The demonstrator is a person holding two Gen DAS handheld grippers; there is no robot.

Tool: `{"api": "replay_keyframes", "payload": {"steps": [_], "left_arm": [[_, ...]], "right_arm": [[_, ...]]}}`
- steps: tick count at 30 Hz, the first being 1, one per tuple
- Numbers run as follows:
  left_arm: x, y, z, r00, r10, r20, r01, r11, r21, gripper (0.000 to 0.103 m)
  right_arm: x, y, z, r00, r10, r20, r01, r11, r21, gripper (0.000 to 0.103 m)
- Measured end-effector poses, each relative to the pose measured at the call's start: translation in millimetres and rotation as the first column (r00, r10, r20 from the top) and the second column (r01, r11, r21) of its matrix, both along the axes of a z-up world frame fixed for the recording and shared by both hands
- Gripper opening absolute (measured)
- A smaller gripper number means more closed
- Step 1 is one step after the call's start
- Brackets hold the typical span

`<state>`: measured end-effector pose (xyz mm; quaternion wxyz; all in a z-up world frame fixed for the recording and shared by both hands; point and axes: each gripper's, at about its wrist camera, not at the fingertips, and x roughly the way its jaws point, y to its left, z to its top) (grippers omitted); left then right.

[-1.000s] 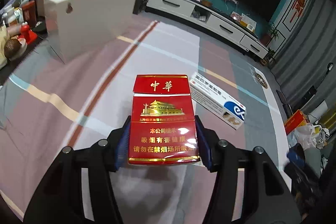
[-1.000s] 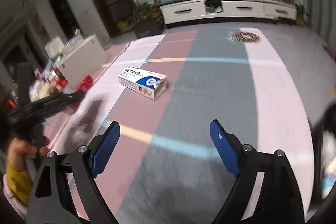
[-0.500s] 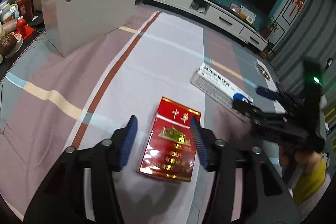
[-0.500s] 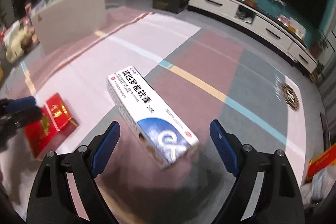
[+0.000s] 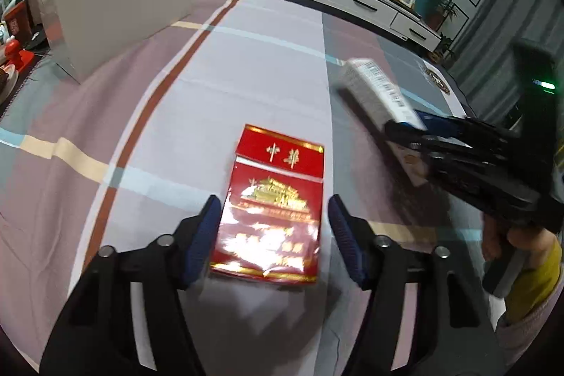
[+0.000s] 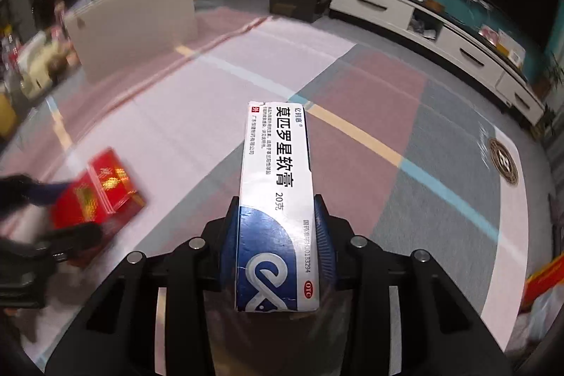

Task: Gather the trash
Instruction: 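Grasp the red cigarette pack with the left tool while the right tool grasps the ointment box, then carry the red pack and ointment box over the black bin with both tools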

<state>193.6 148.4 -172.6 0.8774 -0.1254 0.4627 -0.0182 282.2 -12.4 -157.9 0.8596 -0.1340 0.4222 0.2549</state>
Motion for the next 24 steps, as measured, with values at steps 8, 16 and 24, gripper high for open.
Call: {"api": "replay_keyframes", "payload": {"steps": [8,16,24], "left_arm": [[-9,-9,1,0.999,-0.042,0.011,0.042,0.999,0.034,0.059],[-27,-28,16,0.993,-0.09,0.072,0.087,0.995,0.046,0.059],[-48,-76,36,0.972,-0.194,0.13,0.186,0.98,0.074,0.059]], "right_arm": [[-61,-49,24,0.99,-0.141,-0.008,0.141,0.976,0.165,0.04],[-127,-100,30,0.97,-0.243,-0.02,0.237,0.92,0.313,0.04],[-159,-143,26,0.932,-0.36,-0.04,0.351,0.872,0.341,0.041]]}}
